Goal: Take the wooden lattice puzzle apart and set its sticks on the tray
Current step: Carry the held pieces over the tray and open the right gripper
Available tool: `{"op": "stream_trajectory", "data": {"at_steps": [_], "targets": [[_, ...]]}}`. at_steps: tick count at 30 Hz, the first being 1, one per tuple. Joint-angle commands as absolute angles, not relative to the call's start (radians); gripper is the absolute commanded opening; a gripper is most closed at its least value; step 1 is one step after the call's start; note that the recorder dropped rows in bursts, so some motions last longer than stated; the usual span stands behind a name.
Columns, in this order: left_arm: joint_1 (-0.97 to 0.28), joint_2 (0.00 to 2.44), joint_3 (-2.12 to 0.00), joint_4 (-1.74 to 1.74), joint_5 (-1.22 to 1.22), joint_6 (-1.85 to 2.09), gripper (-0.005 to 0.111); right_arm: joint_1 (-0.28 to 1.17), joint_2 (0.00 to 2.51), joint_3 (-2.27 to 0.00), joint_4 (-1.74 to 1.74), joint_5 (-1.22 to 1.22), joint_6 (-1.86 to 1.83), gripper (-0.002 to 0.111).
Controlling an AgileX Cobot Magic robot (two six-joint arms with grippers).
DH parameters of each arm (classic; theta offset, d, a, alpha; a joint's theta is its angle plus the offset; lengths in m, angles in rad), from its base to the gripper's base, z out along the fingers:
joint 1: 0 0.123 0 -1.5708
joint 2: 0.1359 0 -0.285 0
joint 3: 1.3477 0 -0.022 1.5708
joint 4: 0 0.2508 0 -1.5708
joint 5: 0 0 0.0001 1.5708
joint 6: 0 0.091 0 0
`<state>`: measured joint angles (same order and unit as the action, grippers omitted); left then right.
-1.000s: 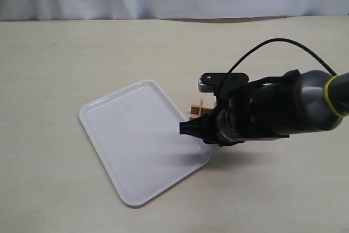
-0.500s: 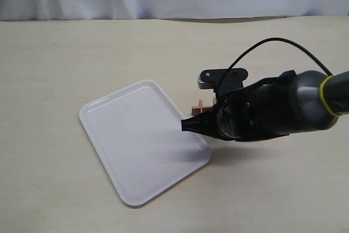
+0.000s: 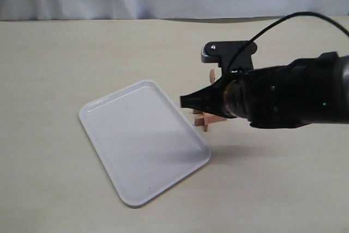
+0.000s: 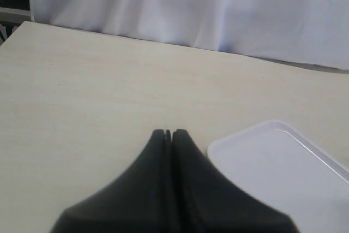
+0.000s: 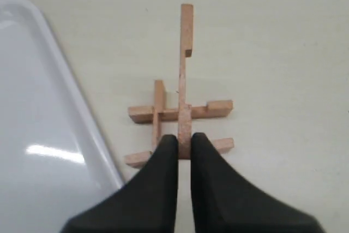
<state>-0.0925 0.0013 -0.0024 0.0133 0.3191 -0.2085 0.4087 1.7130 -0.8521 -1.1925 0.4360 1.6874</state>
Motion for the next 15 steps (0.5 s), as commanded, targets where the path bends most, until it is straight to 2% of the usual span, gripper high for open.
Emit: {"op": "stream_trajectory", "data": {"at_steps": [1,8,15], "targets": [[-0.096,0.0,0.0,0.014,0.301,-0.214,0.0,0.41,1.634,-0.862,-1.23,0.226,1.709,0.005],[-0.094,0.0,0.0,0.014,0.301,-0.214,0.0,0.412,1.699,-0.913,-1.266,-0.26,1.729,0.005],[-0.094,0.0,0.0,0.014,0.301,-0.214,0.0,0.505,1.827,-0.961,-1.265,-0.256,1.705,0.005]]}}
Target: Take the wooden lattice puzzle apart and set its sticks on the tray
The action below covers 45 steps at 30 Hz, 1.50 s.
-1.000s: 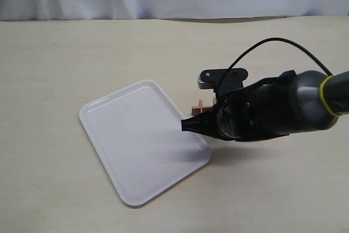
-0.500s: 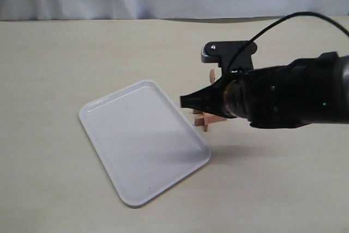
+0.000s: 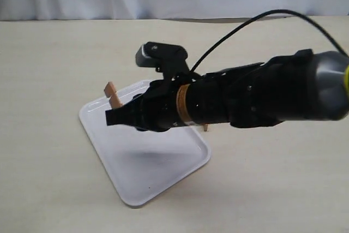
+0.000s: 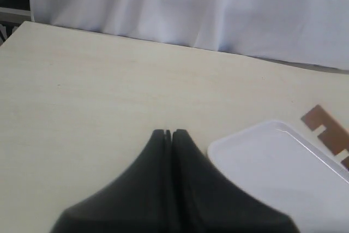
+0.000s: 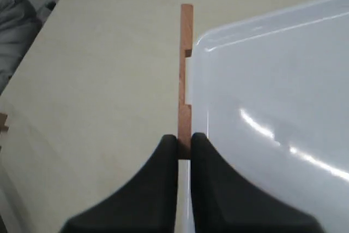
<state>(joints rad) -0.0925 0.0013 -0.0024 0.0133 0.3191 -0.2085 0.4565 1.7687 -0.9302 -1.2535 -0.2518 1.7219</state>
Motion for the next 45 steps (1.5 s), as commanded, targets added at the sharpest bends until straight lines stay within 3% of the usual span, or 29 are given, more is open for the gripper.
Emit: {"op": "stream_trajectory", "data": {"at_steps": [1,9,18,21,24,26,28,32,39,45], "targets": [[-0.094,0.0,0.0,0.014,0.301,-0.214,0.0,0.521,1.846,-0.976,-1.265,-0.256,1.686,0.005],[-0.094,0.0,0.0,0.014,0.301,-0.214,0.0,0.572,1.96,-1.094,-1.275,0.0,1.626,0.005],[-0.094,0.0,0.0,0.014,0.297,-0.214,0.0,0.572,2.01,-1.088,-1.266,-0.104,1.601,0.005],[-0.094,0.0,0.0,0.014,0.294,-0.214,0.0,0.572,2.01,-1.088,-1.264,-0.022,1.605,0.024],[-0.094,0.0,0.0,0.014,0.294,-0.214,0.0,0.572,2.01,-1.08,-1.264,-0.079,1.618,0.056],[-0.094,0.0,0.0,0.014,0.294,-0.214,0.0,0.572,1.99,-1.082,-1.284,-0.191,1.614,0.063],[-0.094,0.0,0.0,0.014,0.294,-0.214,0.0,0.572,1.925,-1.082,-1.346,-0.165,1.614,0.063],[-0.094,0.0,0.0,0.014,0.3,-0.214,0.0,0.572,1.754,-1.041,-1.383,0.106,1.567,0.063],[-0.094,0.0,0.0,0.014,0.3,-0.214,0.0,0.572,1.684,-1.004,-1.103,0.675,1.012,0.063],[-0.094,0.0,0.0,0.014,0.3,-0.214,0.0,0.48,1.697,-1.004,-0.701,0.748,0.618,0.063]]}}
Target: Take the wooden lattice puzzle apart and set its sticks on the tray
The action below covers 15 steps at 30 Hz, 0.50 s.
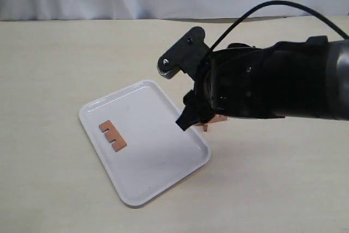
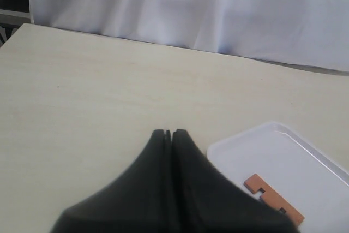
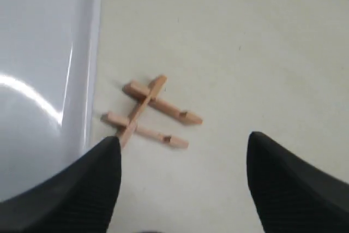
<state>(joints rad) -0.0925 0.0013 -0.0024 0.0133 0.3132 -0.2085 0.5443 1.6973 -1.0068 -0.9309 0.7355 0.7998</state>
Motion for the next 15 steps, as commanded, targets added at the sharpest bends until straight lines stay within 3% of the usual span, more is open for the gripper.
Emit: {"op": "stream_trajectory", "data": {"at_steps": [1,6,15], "targets": [[-0.094,0.0,0.0,0.014,0.3,-0.214,0.0,0.461,1.697,-1.004,-0.641,0.722,0.575,0.063],[-0.094,0.0,0.0,0.014,0.3,-0.214,0.0,0.356,1.73,-1.004,-0.307,0.628,0.378,0.063],[-0.094,0.0,0.0,0.014,0.3,-0.214,0.0,0.327,1.848,-1.004,-0.24,0.521,0.393,0.062]]}}
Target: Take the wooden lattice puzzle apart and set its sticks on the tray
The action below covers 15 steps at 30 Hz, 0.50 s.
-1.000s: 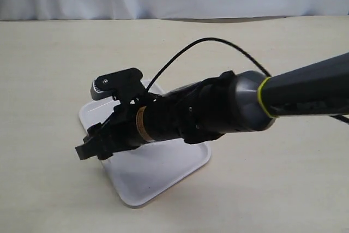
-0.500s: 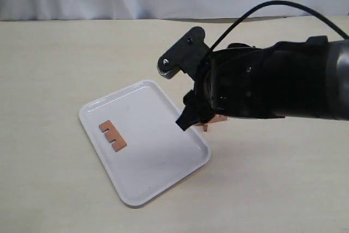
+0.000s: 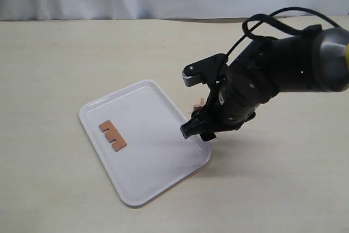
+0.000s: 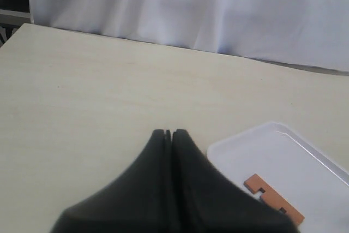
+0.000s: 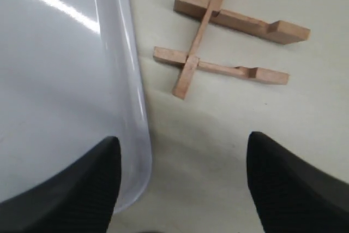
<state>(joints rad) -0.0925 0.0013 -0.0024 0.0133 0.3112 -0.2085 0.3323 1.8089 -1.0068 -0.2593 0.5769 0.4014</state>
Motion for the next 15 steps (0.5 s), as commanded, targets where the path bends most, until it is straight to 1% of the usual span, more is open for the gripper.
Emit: {"op": "stream_trajectory", "data": {"at_steps": [1,3,6,8,15], "targets": [[-0.094,0.0,0.0,0.014,0.3,-0.214,0.0,0.327,1.86,-1.004,-0.24,0.508,0.401,0.06],[-0.094,0.0,0.0,0.014,0.296,-0.214,0.0,0.326,1.879,-1.004,-0.248,0.482,0.404,0.053],[-0.094,0.0,0.0,0.014,0.298,-0.214,0.0,0.326,1.892,-1.004,-0.25,0.437,0.404,0.039],[-0.094,0.0,0.0,0.014,0.298,-0.214,0.0,0.326,1.896,-1.004,-0.25,0.411,0.408,0.034],[-0.094,0.0,0.0,0.014,0.298,-0.214,0.0,0.313,1.907,-1.004,-0.282,0.382,0.478,0.033]]}}
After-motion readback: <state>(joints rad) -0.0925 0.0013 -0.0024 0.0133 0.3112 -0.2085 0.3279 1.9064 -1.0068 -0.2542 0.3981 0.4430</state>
